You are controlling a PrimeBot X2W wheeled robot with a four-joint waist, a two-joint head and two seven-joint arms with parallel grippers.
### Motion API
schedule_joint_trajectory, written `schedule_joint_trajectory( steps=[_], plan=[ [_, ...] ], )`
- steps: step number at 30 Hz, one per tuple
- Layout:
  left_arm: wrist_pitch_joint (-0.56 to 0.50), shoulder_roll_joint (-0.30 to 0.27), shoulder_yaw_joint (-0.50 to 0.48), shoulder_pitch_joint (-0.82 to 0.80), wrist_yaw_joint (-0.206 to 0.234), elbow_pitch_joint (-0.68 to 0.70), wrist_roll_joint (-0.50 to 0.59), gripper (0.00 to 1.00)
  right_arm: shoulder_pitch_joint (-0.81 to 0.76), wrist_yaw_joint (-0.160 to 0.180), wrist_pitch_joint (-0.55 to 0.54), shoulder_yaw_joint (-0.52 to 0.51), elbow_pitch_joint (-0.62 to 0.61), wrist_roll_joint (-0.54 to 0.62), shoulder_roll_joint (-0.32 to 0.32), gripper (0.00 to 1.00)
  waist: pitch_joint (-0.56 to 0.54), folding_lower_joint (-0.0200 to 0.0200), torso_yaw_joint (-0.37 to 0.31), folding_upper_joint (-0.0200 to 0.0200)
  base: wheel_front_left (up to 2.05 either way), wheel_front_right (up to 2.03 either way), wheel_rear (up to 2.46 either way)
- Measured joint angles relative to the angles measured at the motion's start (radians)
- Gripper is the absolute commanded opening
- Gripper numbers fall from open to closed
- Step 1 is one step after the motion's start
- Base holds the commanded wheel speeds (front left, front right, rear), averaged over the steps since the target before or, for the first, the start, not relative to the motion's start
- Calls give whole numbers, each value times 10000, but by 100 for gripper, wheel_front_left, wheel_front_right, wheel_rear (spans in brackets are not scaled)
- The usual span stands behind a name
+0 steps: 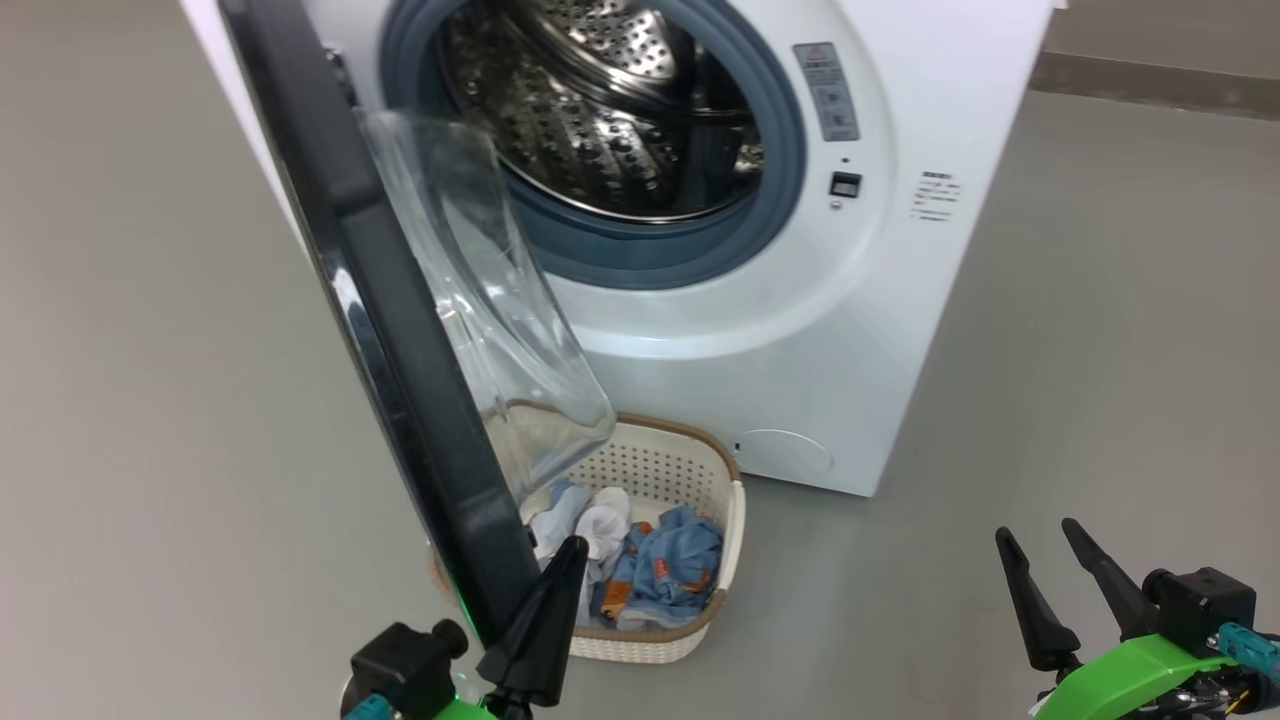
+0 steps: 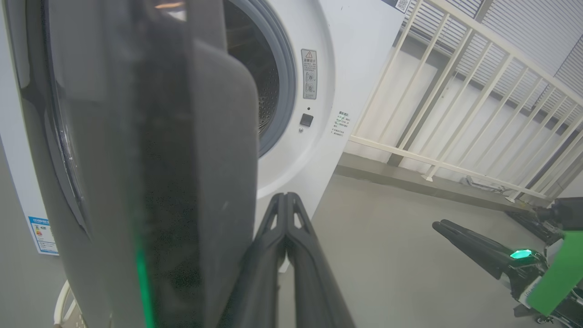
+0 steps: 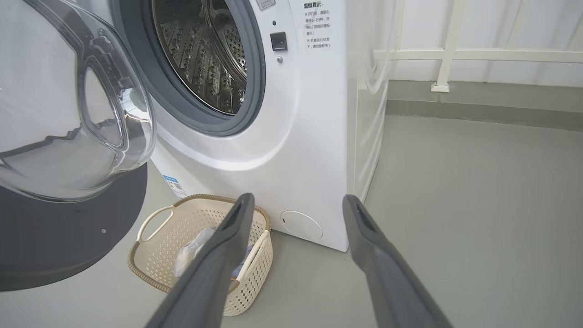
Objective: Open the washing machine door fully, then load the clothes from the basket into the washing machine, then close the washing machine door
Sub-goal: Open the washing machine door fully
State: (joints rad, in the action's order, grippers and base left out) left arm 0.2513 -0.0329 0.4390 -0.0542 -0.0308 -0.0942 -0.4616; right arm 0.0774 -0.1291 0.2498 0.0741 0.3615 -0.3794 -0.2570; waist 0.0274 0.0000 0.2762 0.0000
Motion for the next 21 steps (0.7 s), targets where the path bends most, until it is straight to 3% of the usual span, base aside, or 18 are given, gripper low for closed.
schedule_joint_trajectory(
  steps=[21],
  plan=[
    [40, -84, -351, 375, 169, 322, 290, 0, -5, 2, 0, 159, -6, 0, 0, 100, 48, 0, 1357, 0, 0, 0, 0]
  ],
)
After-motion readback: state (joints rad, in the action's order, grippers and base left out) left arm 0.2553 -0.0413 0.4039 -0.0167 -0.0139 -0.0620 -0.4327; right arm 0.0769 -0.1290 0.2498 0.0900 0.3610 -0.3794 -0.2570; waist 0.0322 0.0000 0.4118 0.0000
